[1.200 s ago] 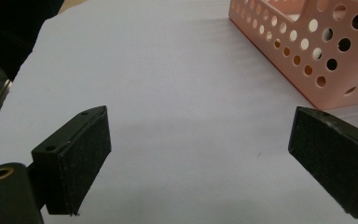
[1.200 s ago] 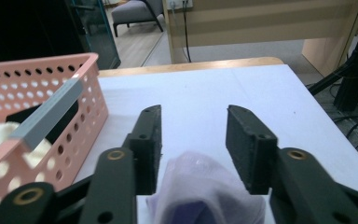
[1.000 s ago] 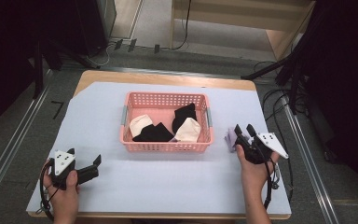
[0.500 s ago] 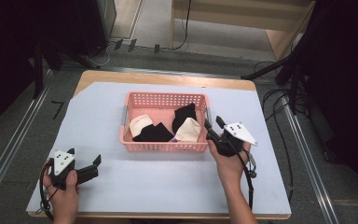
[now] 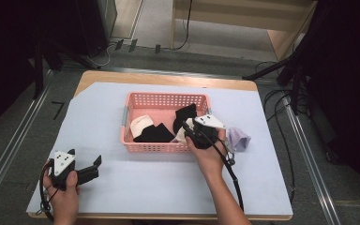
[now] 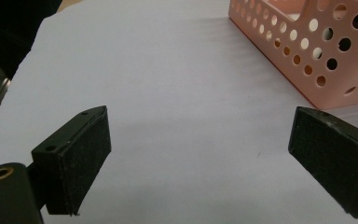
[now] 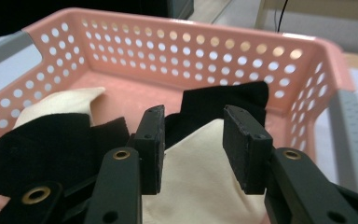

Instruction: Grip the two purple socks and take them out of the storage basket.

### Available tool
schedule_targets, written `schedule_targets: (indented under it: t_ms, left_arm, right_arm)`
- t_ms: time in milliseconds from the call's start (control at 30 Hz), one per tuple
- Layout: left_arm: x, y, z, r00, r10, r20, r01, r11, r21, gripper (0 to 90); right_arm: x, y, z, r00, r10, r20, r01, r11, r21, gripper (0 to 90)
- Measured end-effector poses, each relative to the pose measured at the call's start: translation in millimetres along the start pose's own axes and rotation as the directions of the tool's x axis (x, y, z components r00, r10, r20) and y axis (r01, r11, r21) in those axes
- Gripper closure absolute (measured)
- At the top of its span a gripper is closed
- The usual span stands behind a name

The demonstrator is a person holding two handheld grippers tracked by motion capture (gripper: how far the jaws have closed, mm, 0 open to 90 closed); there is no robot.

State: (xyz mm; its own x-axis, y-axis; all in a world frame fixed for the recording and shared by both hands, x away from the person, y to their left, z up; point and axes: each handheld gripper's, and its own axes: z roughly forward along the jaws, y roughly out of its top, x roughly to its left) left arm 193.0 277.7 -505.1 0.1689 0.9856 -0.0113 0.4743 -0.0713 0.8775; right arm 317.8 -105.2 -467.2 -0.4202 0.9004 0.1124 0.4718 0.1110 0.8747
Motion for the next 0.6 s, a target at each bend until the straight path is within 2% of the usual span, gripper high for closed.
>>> schedule_targets:
  t_ms: [33,67,100,267,333,433,500,567,600]
  left_arm:
    - [0.0,0.0,0.0,1.0,0.0,0.0,0.0,1.0,0.001,6.6]
    - [0.0,0.0,0.1,1.0,0.0,0.0,0.0,1.0,0.001,6.6]
    - [-0.1,0.0,0.2,1.0,0.0,0.0,0.0,1.0,0.0,6.6]
    - [0.0,0.0,0.2,1.0,0.0,0.0,0.0,1.0,0.001,6.6]
    - [0.0,0.1,0.1,1.0,0.0,0.0,0.0,1.0,0.001,6.6]
    - [0.0,0.1,0.0,1.0,0.0,0.0,0.0,1.0,0.001,6.6]
    - [0.1,0.1,0.0,1.0,0.0,0.001,0.0,1.0,0.001,6.6]
    - [0.1,0.0,-0.1,1.0,0.0,0.002,0.0,1.0,0.0,6.6]
    - [0.0,0.0,-0.1,1.0,0.001,0.0,-0.001,1.0,-0.002,6.6]
  right_arm:
    - [0.5,0.7,3.0,0.9999,0.011,-0.003,-0.011,1.0,0.02,59.7]
    - [1.3,3.0,7.3,0.999,0.044,-0.005,-0.043,0.998,0.042,59.4]
    - [1.3,3.0,7.3,0.999,0.044,-0.005,-0.043,0.998,0.042,59.4]
    - [3.8,6.7,21.4,0.9977,0.061,0.028,-0.064,0.992,0.112,55.5]
    - [5.3,7.7,27.1,0.9975,0.058,0.04,-0.063,0.988,0.142,52.8]
    - [9.8,6.3,36.8,0.9975,0.013,0.069,-0.027,0.978,0.205,47.1]
    - [12.6,7.4,41.1,0.9968,0.021,0.078,-0.041,0.965,0.26,45.3]
    - [12.8,9.2,44.0,0.9952,0.063,0.074,-0.083,0.952,0.293,43.7]
    - [11.9,11.2,48.0,0.9931,0.086,0.079,-0.109,0.929,0.352,44.3]
